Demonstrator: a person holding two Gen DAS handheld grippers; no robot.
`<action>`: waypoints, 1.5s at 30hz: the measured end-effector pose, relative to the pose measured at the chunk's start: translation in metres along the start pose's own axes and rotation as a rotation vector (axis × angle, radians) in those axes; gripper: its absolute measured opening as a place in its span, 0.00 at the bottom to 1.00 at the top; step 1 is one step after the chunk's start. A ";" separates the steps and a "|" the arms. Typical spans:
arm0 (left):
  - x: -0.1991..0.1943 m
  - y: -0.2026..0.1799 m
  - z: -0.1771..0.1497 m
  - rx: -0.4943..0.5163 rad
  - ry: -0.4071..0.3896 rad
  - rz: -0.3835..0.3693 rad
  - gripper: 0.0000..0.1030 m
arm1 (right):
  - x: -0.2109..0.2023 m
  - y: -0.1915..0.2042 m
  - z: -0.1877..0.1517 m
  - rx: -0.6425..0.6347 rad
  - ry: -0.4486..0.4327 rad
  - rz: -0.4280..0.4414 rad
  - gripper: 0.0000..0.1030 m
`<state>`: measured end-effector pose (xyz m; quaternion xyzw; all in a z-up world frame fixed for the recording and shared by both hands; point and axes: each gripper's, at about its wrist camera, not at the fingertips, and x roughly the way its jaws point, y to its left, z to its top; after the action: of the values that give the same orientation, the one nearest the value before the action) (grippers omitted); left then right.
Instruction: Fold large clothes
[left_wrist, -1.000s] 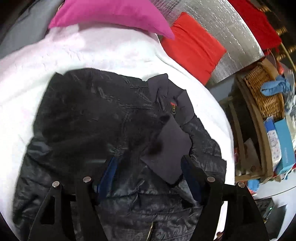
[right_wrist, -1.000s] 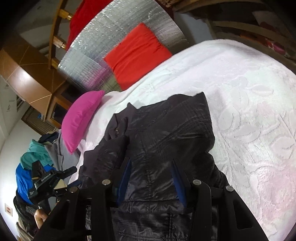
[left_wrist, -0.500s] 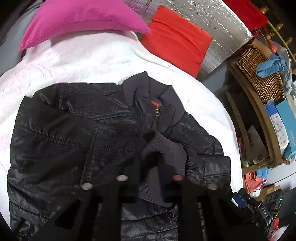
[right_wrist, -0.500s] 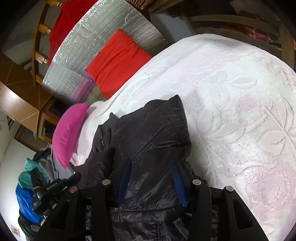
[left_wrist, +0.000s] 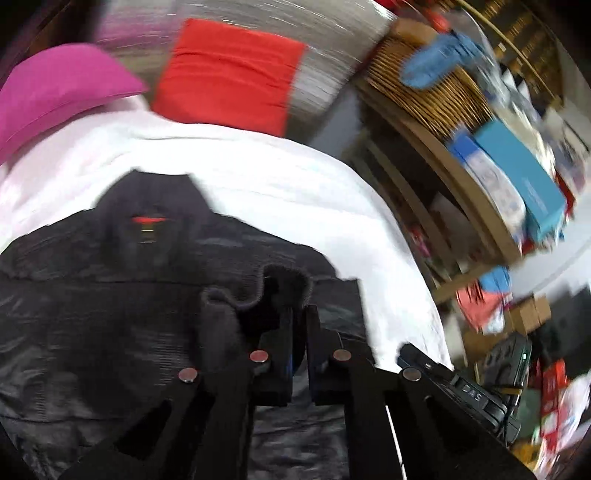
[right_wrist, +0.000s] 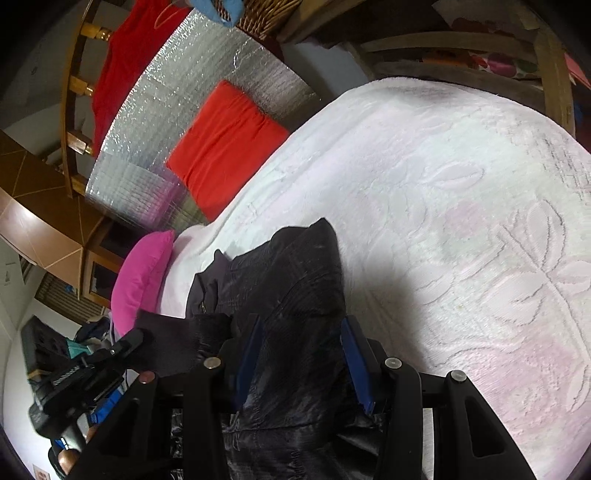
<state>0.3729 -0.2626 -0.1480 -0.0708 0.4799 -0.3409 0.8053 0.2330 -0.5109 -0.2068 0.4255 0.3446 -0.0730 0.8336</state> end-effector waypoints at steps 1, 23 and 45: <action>0.004 -0.007 -0.001 0.016 0.011 0.002 0.06 | -0.001 -0.001 0.001 0.000 -0.004 0.003 0.46; -0.080 0.129 -0.035 -0.231 -0.081 -0.143 0.75 | 0.013 0.025 -0.013 -0.051 0.024 0.050 0.47; -0.095 0.127 -0.064 -0.036 -0.041 0.251 0.75 | 0.026 0.018 -0.003 -0.005 0.062 0.116 0.47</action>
<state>0.3519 -0.0940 -0.1687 -0.0315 0.4743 -0.2273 0.8499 0.2586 -0.4928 -0.2125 0.4447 0.3453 -0.0105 0.8263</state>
